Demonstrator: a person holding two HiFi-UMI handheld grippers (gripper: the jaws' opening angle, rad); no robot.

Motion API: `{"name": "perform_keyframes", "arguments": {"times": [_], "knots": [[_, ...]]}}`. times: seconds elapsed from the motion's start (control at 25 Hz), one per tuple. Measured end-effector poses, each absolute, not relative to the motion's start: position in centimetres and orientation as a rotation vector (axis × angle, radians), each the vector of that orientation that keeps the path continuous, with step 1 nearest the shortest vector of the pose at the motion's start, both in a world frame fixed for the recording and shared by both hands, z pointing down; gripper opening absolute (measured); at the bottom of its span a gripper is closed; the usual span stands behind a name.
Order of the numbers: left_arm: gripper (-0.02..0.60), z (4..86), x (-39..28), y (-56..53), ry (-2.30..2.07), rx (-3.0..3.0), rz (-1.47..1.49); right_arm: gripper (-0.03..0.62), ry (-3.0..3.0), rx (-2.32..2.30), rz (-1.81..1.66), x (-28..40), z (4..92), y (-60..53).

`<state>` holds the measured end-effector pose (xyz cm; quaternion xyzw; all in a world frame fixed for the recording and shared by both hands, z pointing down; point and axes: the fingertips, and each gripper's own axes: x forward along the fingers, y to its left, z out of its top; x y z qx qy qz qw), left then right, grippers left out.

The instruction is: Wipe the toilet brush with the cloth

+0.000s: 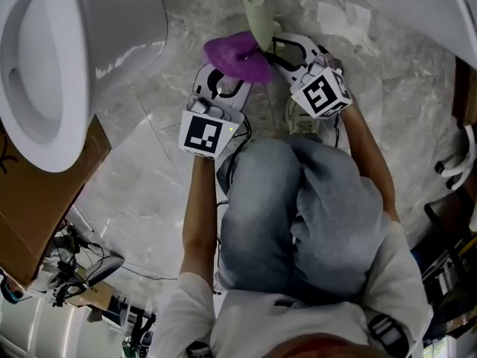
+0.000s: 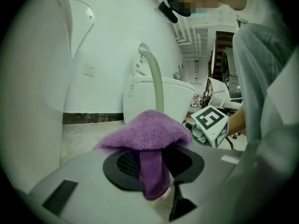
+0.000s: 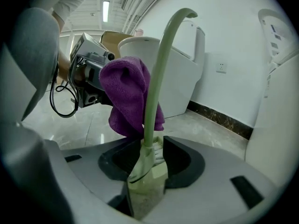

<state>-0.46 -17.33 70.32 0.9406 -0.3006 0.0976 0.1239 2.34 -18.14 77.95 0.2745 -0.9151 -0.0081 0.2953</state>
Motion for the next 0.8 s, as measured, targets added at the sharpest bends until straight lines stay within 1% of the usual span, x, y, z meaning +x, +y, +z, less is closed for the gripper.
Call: {"name": "perform_keyframes", "arguments": {"times": [0.12,0.4,0.48,0.56,0.8], "knots": [[0.140,71.4,0.4,-17.5,-0.815,2.776,0.284,0.147,-2.443,0.705,-0.047,1.9,79.1,-18.5],[0.159,73.1,2.2,-17.9,-0.722,2.807,0.244,0.138,-2.444,0.723,-0.061,1.8,80.9,-19.1],[0.168,73.6,2.6,-18.0,-0.704,2.812,0.245,0.121,-2.436,0.718,-0.093,1.8,81.0,-19.1],[0.175,74.0,2.9,-18.1,-0.698,2.820,0.250,0.118,-2.421,0.702,-0.134,1.6,81.0,-19.1],[0.178,75.1,3.8,-18.2,-0.670,2.829,0.267,0.115,-2.395,0.691,-0.209,1.3,80.6,-18.8]]}}
